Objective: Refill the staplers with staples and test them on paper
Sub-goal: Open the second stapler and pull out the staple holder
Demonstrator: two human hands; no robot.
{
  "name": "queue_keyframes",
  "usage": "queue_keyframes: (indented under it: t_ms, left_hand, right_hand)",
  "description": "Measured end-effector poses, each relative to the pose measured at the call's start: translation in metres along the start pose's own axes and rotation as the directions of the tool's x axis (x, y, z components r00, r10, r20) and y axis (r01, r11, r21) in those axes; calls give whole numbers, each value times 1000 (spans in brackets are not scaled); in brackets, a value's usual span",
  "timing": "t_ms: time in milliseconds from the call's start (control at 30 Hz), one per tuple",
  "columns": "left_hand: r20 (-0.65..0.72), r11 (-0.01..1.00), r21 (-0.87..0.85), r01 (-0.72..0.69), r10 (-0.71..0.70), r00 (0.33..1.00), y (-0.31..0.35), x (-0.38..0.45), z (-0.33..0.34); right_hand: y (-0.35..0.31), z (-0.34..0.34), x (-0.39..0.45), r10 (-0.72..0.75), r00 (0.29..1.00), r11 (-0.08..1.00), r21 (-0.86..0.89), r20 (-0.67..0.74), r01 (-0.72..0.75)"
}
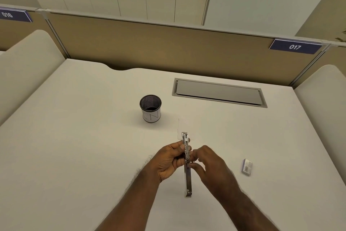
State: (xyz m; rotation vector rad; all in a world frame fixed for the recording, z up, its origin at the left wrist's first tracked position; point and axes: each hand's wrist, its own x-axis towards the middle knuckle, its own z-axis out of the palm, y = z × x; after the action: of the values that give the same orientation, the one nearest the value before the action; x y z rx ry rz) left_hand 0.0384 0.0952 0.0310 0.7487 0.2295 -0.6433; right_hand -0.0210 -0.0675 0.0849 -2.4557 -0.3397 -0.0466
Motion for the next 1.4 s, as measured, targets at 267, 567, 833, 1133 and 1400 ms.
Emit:
queue_keyframes:
  t_ms: [267,567,833,1133,1400]
  left_hand:
    - [39,998,61,23,-25,999,-2,-4,5]
    - [82,994,104,32,-41,996,2,-5,10]
    - [45,996,84,41,-45,998,1,-4,8]
    - [44,998,52,47,-49,998,-3,-4,7]
    - [128,996,83,46,-56,990,-6,-5,6]
  right_hand:
    - [4,-11,15,113,989,987,123,-96,-101]
    - [-2,-15,20,85,996,987,-133,-2,-85]
    - [-3,-21,18,30,998,950,-311,54,-12]
    - [-1,-22,17,72,988,960,-279,135,-31]
    - [-1,-21,29,234,963,962,-172,135,-210]
